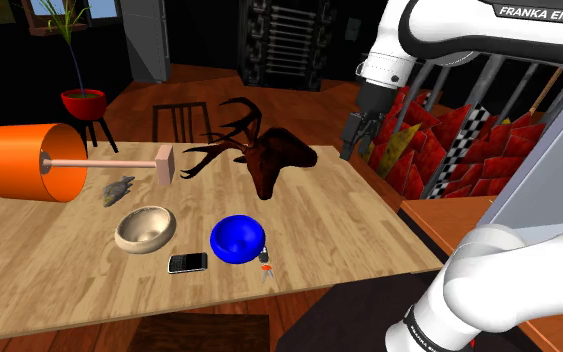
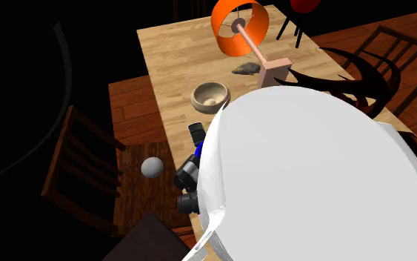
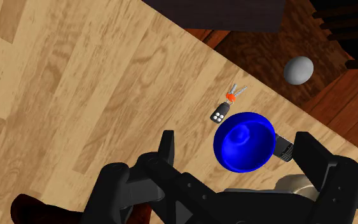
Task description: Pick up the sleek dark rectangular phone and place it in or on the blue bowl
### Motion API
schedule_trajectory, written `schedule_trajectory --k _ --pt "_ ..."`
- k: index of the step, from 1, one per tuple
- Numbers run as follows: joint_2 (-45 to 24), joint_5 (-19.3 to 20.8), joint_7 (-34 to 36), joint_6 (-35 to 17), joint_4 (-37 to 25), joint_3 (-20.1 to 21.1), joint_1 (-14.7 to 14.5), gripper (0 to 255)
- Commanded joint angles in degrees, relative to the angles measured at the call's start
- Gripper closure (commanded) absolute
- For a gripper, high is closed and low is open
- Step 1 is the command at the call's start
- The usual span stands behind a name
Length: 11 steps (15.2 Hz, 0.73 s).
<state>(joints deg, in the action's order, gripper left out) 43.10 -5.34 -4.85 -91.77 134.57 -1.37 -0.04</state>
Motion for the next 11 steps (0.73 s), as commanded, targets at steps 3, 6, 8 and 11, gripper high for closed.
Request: schedule_trajectory --k 3,6,8,11 --pt "-2.76 0.03 -2.10 -3.79 0.91 0.39 -1.16 0" --pt "-7.30 0.07 -5.17 -9.35 1.76 1.03 -2.86 0" --pt "-10.55 0.09 -7.16 -12.96 1.98 1.51 -3.94 0" --pt "-15.70 0.15 -10.05 -18.18 1.83 2.31 -5.51 0"
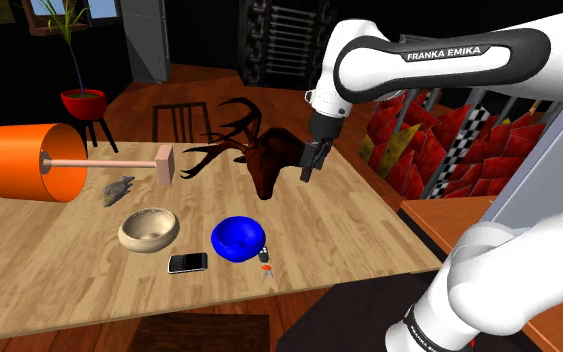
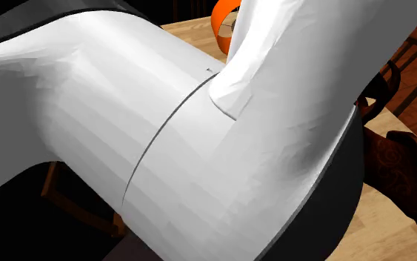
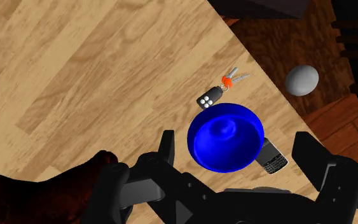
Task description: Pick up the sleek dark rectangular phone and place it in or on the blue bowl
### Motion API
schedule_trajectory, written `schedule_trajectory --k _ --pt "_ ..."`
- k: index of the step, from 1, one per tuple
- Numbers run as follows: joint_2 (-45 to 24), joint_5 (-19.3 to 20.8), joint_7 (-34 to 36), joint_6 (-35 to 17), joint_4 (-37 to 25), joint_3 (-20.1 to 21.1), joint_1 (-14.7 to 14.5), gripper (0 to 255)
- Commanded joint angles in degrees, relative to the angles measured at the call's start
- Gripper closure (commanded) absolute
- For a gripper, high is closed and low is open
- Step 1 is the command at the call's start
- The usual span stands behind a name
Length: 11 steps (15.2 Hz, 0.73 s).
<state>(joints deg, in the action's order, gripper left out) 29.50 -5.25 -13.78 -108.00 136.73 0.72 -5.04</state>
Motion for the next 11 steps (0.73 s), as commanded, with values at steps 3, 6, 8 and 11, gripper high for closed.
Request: schedule_trajectory --k 3,6,8,11 --pt "-7.51 0.22 -3.86 -6.87 -1.04 1.11 -1.99 0" --pt "-13.10 0.54 -6.42 -11.46 -2.27 2.10 -3.35 0" --pt "-16.89 0.88 -8.01 -14.32 -3.37 2.82 -4.20 0" --pt "-22.62 1.66 -10.17 -18.28 -5.38 3.96 -5.38 0"
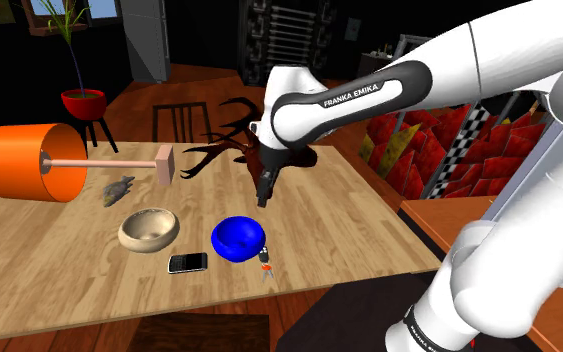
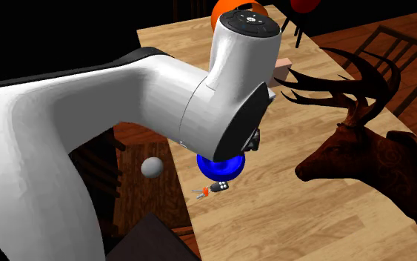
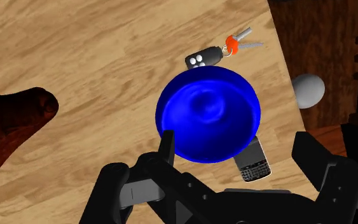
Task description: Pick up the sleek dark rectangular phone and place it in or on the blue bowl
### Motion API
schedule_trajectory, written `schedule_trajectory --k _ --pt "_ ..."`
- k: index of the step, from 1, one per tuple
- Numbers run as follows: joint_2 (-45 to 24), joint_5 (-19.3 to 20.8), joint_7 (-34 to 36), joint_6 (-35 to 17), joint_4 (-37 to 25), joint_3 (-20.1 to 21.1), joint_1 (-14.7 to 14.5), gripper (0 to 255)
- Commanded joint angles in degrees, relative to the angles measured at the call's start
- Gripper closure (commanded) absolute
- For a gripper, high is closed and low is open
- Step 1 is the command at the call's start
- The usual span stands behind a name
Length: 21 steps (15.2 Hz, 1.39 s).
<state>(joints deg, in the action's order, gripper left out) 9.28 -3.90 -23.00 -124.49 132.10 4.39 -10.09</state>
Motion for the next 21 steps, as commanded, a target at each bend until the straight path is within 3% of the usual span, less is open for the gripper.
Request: schedule_trajectory --k 1,11,21 --pt "-4.33 0.65 -1.61 -3.02 -1.52 0.68 -0.71 0" --pt "-23.44 6.63 -6.33 -12.74 -11.48 4.09 -4.76 0" --pt "-40.79 14.42 -9.37 -17.62 -24.02 5.09 -10.42 0"
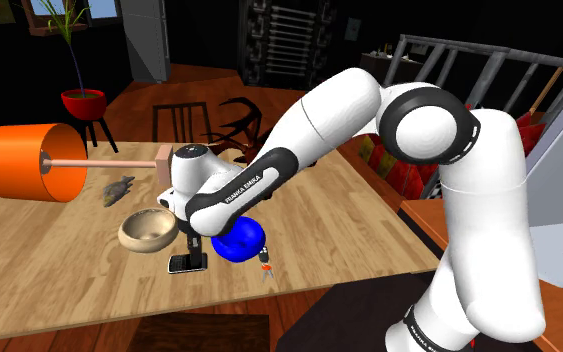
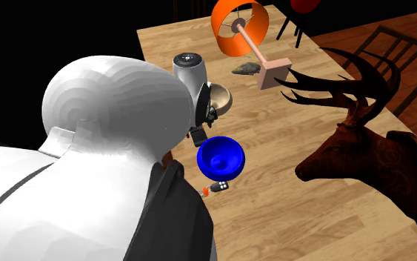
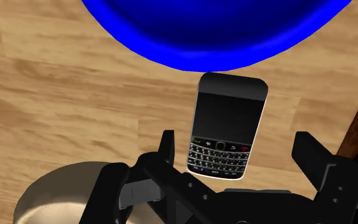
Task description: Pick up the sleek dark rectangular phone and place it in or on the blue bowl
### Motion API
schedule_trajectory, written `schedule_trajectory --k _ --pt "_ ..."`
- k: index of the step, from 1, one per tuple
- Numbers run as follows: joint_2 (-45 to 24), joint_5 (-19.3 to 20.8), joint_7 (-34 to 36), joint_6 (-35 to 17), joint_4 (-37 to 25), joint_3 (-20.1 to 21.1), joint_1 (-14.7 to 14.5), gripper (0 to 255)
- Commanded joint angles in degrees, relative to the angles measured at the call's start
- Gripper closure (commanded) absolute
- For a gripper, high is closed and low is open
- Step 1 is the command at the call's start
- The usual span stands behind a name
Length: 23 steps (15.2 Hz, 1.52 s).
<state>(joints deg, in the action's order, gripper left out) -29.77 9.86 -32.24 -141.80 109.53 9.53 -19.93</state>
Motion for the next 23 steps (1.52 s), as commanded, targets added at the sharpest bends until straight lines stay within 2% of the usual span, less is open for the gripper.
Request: schedule_trajectory --k 1,7,15,16,23 --pt "-2.35 0.81 -0.03 -0.81 -1.56 -0.18 -0.66 0" --pt "-6.50 1.73 0.57 -3.92 -2.59 -1.01 -1.20 0" --pt "-6.50 1.73 0.57 -3.92 -2.59 -1.01 -1.21 0" --pt "-6.50 1.73 0.57 -3.92 -2.59 -1.01 -1.21 255" --pt "-6.59 1.72 0.48 -3.92 -2.67 -1.02 -1.15 255"
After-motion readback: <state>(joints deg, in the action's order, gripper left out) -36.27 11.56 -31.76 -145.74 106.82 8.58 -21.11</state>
